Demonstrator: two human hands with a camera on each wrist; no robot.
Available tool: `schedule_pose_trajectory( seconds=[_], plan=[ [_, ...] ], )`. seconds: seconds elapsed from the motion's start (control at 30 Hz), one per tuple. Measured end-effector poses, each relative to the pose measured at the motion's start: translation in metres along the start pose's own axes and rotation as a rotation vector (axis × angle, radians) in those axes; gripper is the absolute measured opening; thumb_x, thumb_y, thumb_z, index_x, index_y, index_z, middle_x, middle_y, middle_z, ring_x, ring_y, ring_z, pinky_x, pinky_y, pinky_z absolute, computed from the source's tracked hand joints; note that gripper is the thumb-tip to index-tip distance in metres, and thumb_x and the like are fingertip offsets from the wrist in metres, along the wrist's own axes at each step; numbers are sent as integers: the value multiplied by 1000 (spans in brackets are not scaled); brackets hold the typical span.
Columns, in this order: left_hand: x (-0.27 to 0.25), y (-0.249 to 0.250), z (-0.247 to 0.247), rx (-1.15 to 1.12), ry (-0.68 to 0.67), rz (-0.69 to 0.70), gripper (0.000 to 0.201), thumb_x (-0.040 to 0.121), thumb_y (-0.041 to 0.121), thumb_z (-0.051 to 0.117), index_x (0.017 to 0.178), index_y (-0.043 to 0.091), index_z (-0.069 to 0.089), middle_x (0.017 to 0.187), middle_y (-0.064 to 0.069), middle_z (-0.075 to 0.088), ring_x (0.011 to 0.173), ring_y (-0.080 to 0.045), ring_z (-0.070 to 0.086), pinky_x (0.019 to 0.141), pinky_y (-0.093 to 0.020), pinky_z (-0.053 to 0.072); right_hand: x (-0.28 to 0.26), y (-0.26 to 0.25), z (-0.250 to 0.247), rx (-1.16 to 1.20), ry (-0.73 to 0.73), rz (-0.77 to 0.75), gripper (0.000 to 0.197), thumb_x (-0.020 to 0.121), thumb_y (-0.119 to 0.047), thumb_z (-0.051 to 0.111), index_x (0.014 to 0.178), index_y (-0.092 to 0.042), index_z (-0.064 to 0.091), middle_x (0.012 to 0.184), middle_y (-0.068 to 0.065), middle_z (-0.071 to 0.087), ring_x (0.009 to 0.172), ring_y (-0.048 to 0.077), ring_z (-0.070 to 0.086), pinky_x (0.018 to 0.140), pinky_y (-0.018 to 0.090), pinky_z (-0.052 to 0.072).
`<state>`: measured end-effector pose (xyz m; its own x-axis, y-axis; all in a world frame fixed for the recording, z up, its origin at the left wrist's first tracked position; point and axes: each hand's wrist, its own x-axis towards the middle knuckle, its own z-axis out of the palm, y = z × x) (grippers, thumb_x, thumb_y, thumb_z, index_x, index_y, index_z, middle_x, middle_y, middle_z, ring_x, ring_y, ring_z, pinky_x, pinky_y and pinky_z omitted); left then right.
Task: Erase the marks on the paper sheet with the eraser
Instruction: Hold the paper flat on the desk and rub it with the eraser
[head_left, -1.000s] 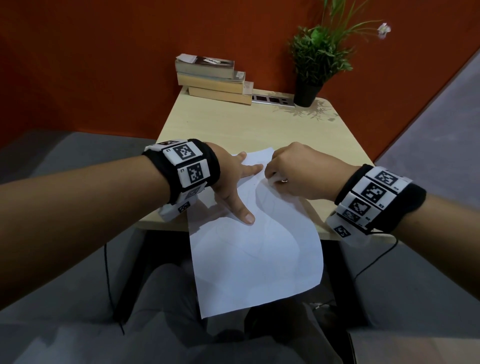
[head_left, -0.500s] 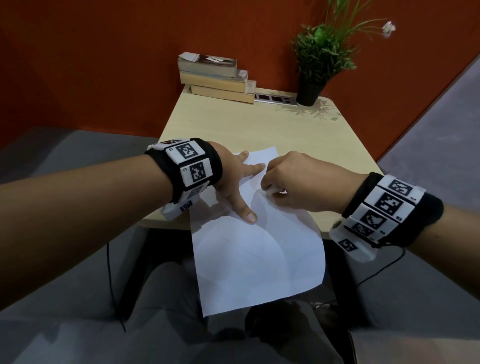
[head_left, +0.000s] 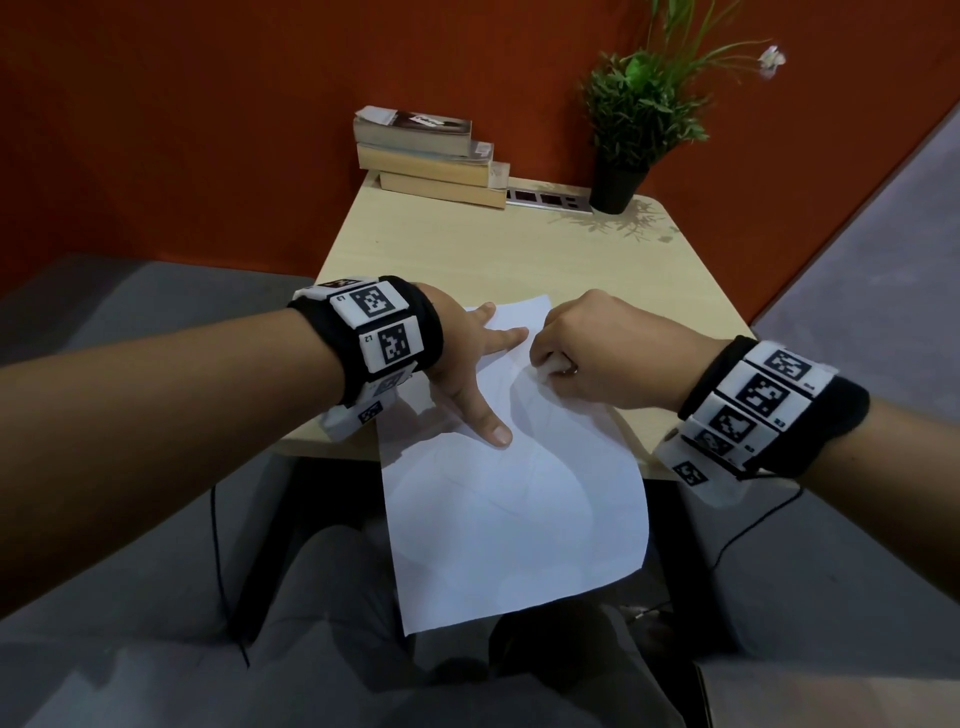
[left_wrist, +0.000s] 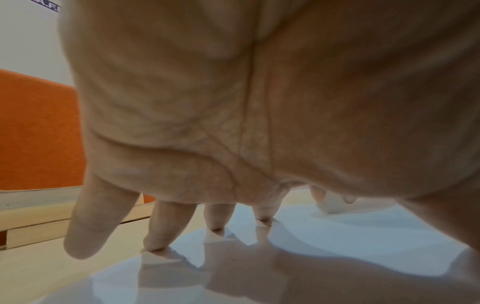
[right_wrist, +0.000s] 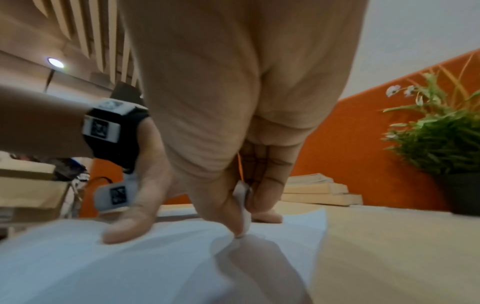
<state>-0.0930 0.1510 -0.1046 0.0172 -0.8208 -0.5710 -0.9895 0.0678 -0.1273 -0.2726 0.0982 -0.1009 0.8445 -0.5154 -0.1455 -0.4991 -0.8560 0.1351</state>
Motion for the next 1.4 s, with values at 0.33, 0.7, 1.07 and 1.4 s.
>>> schedule_pose_trajectory(
  seconds=[0.33, 0.7, 1.07, 1.4],
  plan=[
    [5, -3, 1, -6, -9, 4, 140, 51, 102, 60, 153, 57, -25, 170, 7, -28, 160, -36, 6, 121, -59, 21, 1, 2, -3, 7, 3, 11, 13, 84, -21, 59, 75, -19, 68, 72, 7, 66, 67, 27, 55, 65, 47, 55],
    [3, -2, 1, -8, -17, 2, 138, 54, 100, 61, 153, 56, -26, 169, 9, -29, 160, -36, 4, 123, -59, 21, 7, 9, -2, 84, 7, 63, 20, 87, -20, 65, 98, -21, 81, 85, 3, 76, 81, 24, 66, 73, 43, 60],
    [4, -4, 2, -28, -19, -2, 142, 53, 99, 62, 155, 53, -25, 169, 12, -27, 160, -33, 1, 122, -59, 20, 9, -1, -7, 142, -1, 13, 22, 91, -22, 68, 107, -22, 82, 92, 0, 78, 82, 20, 65, 75, 37, 59],
    [10, -9, 5, -86, -16, -6, 156, 42, 102, 65, 158, 48, -24, 168, 20, -25, 161, -29, 1, 122, -58, 21, 18, 2, -6, 128, -8, 7, 19, 86, -18, 62, 90, -23, 79, 79, 0, 74, 73, 20, 62, 70, 42, 59]
  ],
)
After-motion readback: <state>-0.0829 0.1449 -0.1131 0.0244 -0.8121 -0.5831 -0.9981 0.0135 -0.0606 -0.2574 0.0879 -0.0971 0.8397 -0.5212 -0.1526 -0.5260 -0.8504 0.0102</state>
